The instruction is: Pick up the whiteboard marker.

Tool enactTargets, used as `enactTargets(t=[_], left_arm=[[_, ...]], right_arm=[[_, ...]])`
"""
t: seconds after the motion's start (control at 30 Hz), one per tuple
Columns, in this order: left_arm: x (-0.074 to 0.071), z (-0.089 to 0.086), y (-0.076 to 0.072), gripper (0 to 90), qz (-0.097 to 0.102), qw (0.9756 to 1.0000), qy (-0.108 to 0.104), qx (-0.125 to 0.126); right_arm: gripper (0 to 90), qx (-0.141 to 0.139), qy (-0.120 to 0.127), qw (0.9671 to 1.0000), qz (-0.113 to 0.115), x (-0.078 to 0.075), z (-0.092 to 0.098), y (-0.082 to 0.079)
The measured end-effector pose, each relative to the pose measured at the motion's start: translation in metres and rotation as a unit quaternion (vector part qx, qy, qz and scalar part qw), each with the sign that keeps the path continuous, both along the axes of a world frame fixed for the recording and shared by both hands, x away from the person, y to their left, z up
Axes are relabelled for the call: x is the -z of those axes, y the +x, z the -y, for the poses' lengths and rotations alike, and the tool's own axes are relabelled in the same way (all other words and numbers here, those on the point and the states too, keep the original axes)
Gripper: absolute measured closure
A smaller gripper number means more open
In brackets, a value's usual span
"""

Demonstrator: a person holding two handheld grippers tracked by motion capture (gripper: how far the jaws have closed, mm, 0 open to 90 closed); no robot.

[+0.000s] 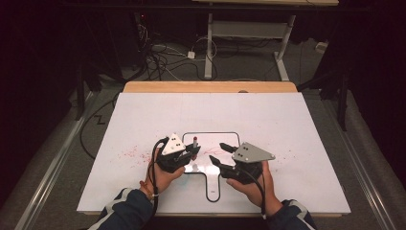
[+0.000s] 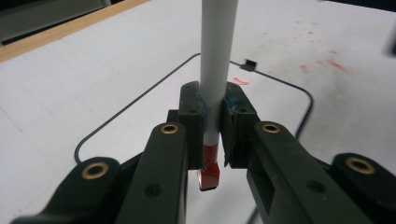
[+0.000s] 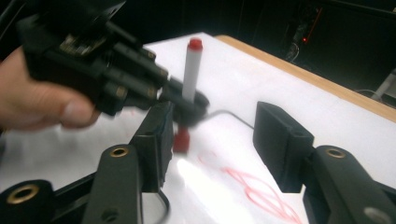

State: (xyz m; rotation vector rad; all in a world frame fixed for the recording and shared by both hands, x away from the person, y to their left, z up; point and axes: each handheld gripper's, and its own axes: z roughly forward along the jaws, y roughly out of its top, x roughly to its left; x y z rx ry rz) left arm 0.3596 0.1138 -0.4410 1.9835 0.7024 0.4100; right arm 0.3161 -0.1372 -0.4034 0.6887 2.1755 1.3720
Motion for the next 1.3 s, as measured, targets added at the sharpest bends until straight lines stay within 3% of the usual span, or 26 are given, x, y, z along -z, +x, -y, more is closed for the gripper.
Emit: enactTargets(t=[0.13, 0.2, 0.23, 0.47, 0.57, 0.63, 0.73, 0.83, 1.0, 1.13, 1.3], left_arm=[[0.015, 0.0, 0.013, 78.5, -0.009, 0.9997, -0.004, -0.021], [0.019, 0.0, 0.015, 78.5, -0.002, 0.9995, 0.0, -0.03], [0.021, -0.001, 0.017, 78.5, -0.004, 0.9995, -0.002, -0.032], [0.024, -0.005, 0.022, 78.6, 0.007, 0.9985, -0.002, -0.054], [0.026, -0.005, 0.024, 78.7, -0.004, 0.9981, -0.024, -0.056], [0.028, 0.002, 0.021, 78.8, -0.006, 0.9985, -0.034, -0.043], [0.027, 0.019, 0.013, 78.8, 0.004, 0.9996, -0.024, -0.016], [0.027, 0.026, 0.012, 78.8, 0.017, 0.9998, -0.009, -0.008], [0.027, 0.009, 0.021, 78.8, 0.019, 0.999, -0.007, -0.039], [0.029, -0.004, 0.029, 78.8, 0.013, 0.9972, -0.022, -0.07], [0.029, 0.01, 0.028, 78.8, 0.008, 0.9981, -0.026, -0.055]], right_arm=[[46.0, 0.006, -0.008, 0.9999, 0.006, 0.002, 0.018, -0.003], [45.0, 0.008, -0.008, 0.9999, 0.003, 0.003, 0.029, -0.005], [44.5, 0.012, -0.014, 0.9998, 0.004, 0.004, 0.039, -0.007], [42.6, 0.018, -0.029, 0.9994, 0.002, 0.008, 0.056, -0.013], [42.1, 0.018, -0.032, 0.9993, 0.003, 0.01, 0.059, -0.015], [41.8, 0.019, -0.034, 0.9992, 0.004, 0.011, 0.06, -0.015], [41.3, 0.015, -0.037, 0.9992, 0.003, 0.013, 0.058, -0.014], [40.7, 0.01, -0.044, 0.999, 0.001, 0.015, 0.056, -0.015], [39.8, 0.004, -0.056, 0.9984, 0.009, 0.016, 0.054, -0.017], [39.4, 0.003, -0.062, 0.998, 0.012, 0.016, 0.054, -0.016], [38.4, 0.002, -0.067, 0.9977, 0.011, 0.017, 0.053, -0.016]])
